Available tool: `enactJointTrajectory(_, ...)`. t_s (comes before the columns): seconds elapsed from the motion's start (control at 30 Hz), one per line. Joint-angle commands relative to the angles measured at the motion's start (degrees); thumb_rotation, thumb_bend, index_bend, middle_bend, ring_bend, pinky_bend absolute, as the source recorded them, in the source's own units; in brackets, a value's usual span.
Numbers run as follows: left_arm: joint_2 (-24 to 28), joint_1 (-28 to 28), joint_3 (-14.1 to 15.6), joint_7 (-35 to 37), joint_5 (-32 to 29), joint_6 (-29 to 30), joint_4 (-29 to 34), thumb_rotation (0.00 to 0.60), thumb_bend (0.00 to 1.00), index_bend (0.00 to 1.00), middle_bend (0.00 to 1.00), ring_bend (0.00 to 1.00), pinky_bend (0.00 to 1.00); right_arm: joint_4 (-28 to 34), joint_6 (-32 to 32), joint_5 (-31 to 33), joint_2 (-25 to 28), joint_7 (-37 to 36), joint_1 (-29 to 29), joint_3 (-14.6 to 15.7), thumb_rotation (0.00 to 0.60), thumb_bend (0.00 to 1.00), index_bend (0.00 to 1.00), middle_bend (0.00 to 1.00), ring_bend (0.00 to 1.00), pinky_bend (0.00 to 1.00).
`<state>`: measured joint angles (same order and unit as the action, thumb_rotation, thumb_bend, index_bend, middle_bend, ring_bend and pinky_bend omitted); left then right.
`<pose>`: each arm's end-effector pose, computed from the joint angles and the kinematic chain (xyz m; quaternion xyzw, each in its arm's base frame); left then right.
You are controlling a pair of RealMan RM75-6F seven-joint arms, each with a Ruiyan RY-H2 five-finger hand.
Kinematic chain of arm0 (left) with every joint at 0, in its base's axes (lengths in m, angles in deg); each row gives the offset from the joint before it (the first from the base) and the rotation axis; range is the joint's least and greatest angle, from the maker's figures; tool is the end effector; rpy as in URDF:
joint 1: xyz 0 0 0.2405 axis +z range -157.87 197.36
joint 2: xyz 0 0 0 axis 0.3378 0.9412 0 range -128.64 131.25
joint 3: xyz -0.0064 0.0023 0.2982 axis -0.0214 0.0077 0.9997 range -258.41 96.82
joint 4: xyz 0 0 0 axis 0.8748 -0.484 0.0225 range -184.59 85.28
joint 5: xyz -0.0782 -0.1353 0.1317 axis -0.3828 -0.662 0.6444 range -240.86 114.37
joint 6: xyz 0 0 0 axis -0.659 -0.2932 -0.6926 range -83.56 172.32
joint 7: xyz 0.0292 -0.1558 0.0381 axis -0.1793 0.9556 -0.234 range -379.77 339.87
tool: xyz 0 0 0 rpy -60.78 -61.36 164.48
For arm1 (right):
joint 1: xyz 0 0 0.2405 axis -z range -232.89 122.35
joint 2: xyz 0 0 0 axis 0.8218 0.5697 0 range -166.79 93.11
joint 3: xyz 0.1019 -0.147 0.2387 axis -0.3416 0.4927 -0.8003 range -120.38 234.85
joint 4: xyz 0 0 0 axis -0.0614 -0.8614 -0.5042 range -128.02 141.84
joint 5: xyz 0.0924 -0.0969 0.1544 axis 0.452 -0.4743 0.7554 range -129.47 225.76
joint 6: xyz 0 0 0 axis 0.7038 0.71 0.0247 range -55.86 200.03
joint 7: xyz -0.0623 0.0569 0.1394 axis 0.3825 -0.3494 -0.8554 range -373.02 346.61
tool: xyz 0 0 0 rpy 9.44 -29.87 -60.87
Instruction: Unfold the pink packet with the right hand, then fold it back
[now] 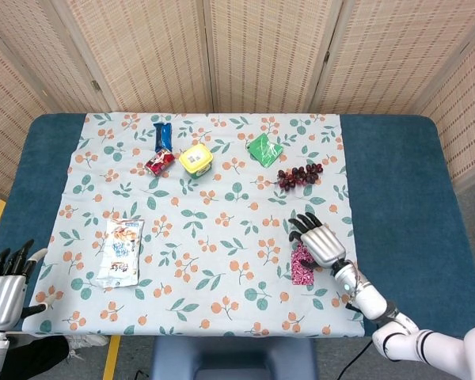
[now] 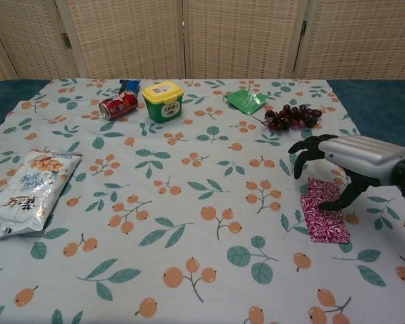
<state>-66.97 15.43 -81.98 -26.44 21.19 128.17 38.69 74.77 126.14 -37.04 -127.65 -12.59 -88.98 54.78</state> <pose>-0.3648 0.1938 0.1565 -0.6150 -0.3779 -0.3331 0.6067 -0.2682 -0.3508 -0.0332 0.7817 -0.3641 0.3267 0.3870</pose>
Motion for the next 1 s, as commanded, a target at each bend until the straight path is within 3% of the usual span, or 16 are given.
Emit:
enactJointTrajectory(0.03, 0.0, 0.1, 0.1, 0.0, 0.0, 0.0, -0.1, 0.600, 0.22, 0.20, 0.07, 0.14, 0.00, 3.0, 2.0, -1.5, 1.7, 0.0, 0.9, 1.2, 0.592, 0.25, 0.34, 0.12, 0.00, 0.00)
enactJointTrajectory(0.27, -0.2, 0.0, 0.2, 0.1, 0.5, 0.0, -0.1, 0.600, 0.22, 0.20, 0.07, 0.14, 0.00, 5.7, 2.3, -1.9, 3.2, 1.3, 1.9, 2.9, 0.590, 0.25, 0.34, 0.12, 0.00, 0.00)
enactJointTrajectory(1.0, -0.3, 0.0, 0.2, -0.2, 0.1, -0.2, -0.1, 0.600, 0.22, 0.20, 0.07, 0.15, 0.00, -2.3, -0.5, 0.6, -0.3, -0.2, 0.0, 1.1, 0.590, 0.25, 0.34, 0.12, 0.00, 0.00)
